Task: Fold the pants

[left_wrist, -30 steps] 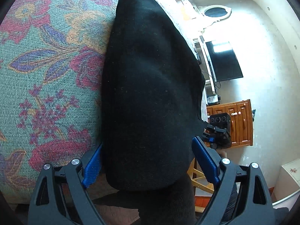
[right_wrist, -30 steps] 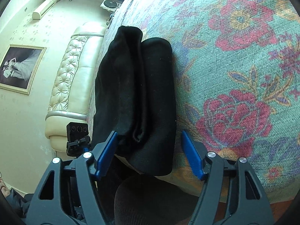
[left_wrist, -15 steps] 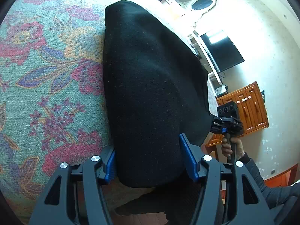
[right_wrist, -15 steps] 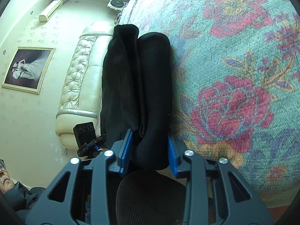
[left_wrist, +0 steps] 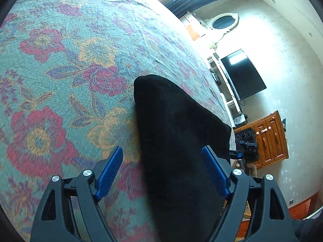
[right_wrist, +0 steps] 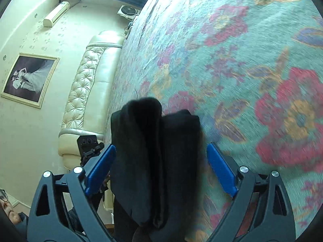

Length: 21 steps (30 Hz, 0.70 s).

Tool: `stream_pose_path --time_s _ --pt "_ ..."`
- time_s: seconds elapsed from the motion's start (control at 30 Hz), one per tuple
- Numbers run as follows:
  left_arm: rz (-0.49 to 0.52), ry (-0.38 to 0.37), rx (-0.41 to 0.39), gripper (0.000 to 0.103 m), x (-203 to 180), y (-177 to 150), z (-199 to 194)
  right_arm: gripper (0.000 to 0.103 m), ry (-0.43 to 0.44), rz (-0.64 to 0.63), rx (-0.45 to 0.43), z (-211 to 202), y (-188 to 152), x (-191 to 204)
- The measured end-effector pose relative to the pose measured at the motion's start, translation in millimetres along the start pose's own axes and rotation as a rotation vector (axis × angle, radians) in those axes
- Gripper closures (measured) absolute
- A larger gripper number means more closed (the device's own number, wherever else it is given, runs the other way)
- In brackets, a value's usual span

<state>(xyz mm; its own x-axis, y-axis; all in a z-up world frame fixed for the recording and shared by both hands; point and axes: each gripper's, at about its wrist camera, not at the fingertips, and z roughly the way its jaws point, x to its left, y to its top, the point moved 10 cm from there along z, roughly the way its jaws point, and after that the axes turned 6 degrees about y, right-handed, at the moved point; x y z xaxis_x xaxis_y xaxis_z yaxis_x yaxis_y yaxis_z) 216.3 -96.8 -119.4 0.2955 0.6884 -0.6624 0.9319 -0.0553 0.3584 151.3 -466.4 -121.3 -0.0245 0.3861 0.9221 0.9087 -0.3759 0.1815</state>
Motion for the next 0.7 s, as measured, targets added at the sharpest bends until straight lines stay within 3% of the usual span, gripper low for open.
stream_pose_path --time_s 0.17,0.4,0.5,0.57,0.63,0.7 --pt "-0.028 -0.003 0.014 0.024 -1.3 18.3 29.9 0.002 0.000 0.000 0.036 19.9 14.6 3.4" --pt "-0.073 -0.037 0.026 0.023 -3.4 38.7 45.8 0.004 0.016 0.020 0.057 21.7 14.6 6.7" --pt "-0.058 -0.009 0.027 0.023 -6.7 39.8 50.6 0.020 -0.033 0.041 0.056 18.5 13.4 -2.5" --pt "-0.037 0.014 0.031 0.023 -7.4 37.2 52.3 0.046 -0.054 0.081 0.047 10.7 12.0 -15.6" --pt "-0.028 0.032 0.034 0.023 -7.8 35.5 54.1 0.055 -0.042 0.114 0.039 5.5 11.2 -23.9" --pt "-0.034 0.038 0.034 0.023 -6.7 35.1 54.2 0.055 -0.032 0.075 0.042 1.4 8.2 -21.6"
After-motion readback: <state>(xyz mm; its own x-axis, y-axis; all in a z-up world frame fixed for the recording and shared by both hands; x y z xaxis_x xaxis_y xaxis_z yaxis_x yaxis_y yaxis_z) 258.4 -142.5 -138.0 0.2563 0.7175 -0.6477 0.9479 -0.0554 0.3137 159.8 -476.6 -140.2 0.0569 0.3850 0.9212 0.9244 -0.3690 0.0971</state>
